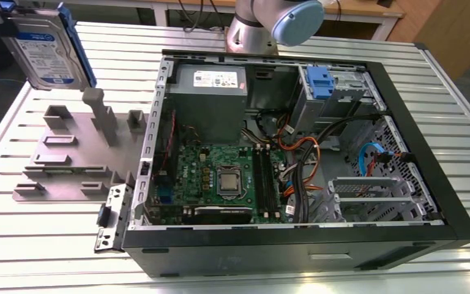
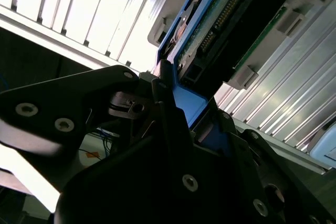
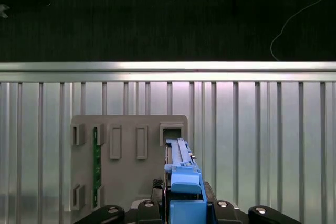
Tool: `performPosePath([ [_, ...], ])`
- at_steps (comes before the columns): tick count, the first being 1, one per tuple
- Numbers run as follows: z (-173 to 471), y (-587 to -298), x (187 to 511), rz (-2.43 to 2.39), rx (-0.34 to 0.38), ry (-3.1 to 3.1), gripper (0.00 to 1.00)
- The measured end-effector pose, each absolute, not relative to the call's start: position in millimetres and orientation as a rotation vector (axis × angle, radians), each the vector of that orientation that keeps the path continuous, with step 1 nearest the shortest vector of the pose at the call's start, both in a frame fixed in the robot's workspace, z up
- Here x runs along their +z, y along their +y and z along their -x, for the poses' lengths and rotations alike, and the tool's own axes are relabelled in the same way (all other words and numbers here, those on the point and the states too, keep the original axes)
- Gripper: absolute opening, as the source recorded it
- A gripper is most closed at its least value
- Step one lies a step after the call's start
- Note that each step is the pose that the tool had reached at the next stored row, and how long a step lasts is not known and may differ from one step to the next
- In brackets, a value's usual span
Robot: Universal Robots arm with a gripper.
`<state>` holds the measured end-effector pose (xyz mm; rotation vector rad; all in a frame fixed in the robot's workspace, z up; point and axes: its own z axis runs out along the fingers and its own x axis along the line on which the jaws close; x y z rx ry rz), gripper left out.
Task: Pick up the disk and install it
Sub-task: 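Pick up the disk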
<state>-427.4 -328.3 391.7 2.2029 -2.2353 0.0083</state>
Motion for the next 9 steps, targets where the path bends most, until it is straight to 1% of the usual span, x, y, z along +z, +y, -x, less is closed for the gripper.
performPosePath([
  [9, 427.4, -328.3, 394.3, -2.203, 0.008, -2.235, 0.36],
])
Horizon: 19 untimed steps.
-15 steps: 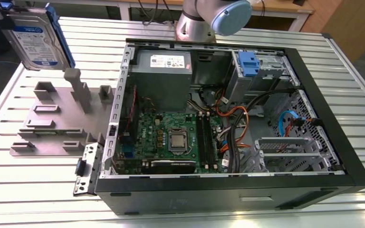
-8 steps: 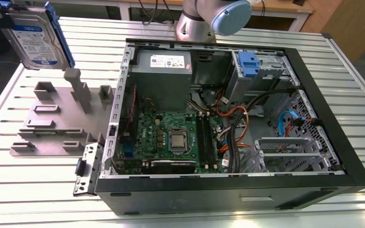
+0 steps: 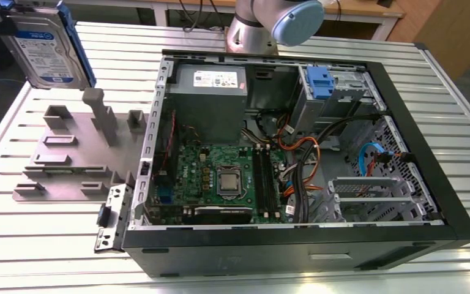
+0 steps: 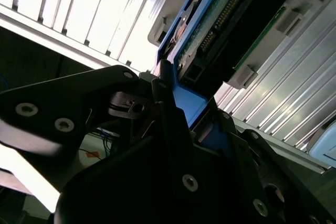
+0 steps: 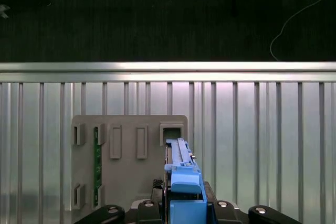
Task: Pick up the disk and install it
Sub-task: 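Pick up the disk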
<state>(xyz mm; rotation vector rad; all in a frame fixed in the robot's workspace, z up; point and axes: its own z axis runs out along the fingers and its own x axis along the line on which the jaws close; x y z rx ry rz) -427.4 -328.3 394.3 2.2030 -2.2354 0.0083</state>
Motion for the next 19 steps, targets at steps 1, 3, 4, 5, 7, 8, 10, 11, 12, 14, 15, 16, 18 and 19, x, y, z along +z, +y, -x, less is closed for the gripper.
performPosePath([
  [1, 427.4, -328.3, 394.5, -2.203, 0.008, -2.235, 0.36],
  [3, 427.4, -328.3, 394.8, -2.203, 0.008, -2.235, 0.36],
  [4, 427.4, -328.3, 395.0, -2.203, 0.008, -2.235, 0.36],
  [5, 427.4, -328.3, 395.2, -2.203, 0.008, -2.235, 0.36],
  [7, 427.4, -328.3, 395.5, -2.203, 0.008, -2.235, 0.36],
  [8, 427.4, -328.3, 395.8, -2.203, 0.008, -2.235, 0.36],
  [10, 427.4, -328.3, 396.2, -2.203, 0.008, -2.235, 0.36],
  [11, 427.4, -328.3, 396.5, -2.203, 0.008, -2.235, 0.36],
  [12, 427.4, -328.3, 396.9, -2.203, 0.008, -2.235, 0.36],
  [14, 427.4, -328.3, 397.6, -2.203, 0.008, -2.235, 0.36],
  [15, 427.4, -328.3, 398.1, -2.203, 0.008, -2.235, 0.36],
  [16, 427.4, -328.3, 398.8, -2.203, 0.008, -2.235, 0.36],
  [18, 427.4, -328.3, 400.0, -2.203, 0.008, -2.235, 0.36],
  [19, 427.4, -328.3, 400.6, -2.203, 0.008, -2.235, 0.36],
])
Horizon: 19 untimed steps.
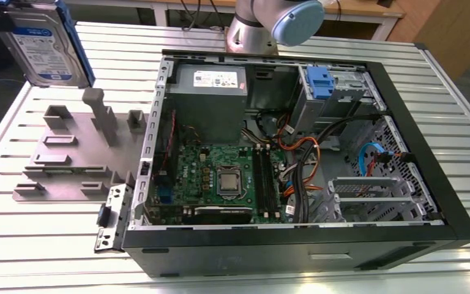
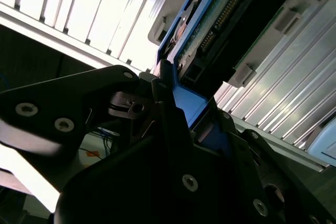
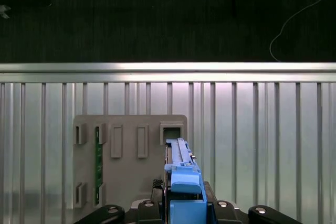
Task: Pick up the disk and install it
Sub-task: 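Pick up the disk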
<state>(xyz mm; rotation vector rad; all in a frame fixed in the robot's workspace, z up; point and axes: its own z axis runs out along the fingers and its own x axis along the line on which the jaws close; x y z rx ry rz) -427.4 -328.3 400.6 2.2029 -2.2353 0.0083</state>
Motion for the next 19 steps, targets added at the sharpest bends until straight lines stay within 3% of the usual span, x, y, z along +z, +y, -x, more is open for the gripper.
performPosePath([
  [19, 427.4, -328.3, 405.7, -2.203, 0.008, -2.235, 0.36],
])
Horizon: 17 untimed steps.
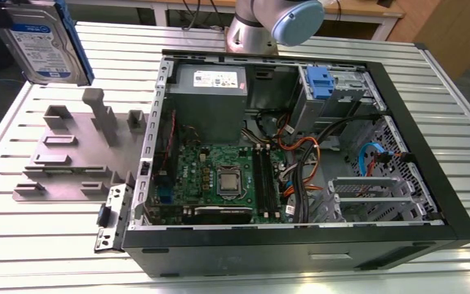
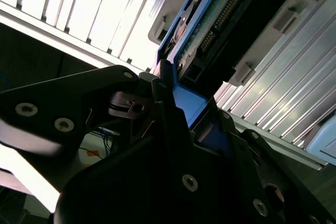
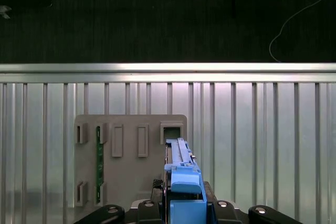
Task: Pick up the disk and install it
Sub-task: 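Pick up the disk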
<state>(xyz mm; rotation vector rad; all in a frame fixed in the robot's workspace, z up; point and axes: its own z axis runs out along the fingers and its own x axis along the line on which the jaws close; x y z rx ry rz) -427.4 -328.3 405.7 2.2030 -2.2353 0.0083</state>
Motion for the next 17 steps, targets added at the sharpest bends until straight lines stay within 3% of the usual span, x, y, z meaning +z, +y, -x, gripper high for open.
performPosePath([
  [17, 427.4, -328.3, 415.6, -2.203, 0.008, -2.235, 0.36],
])
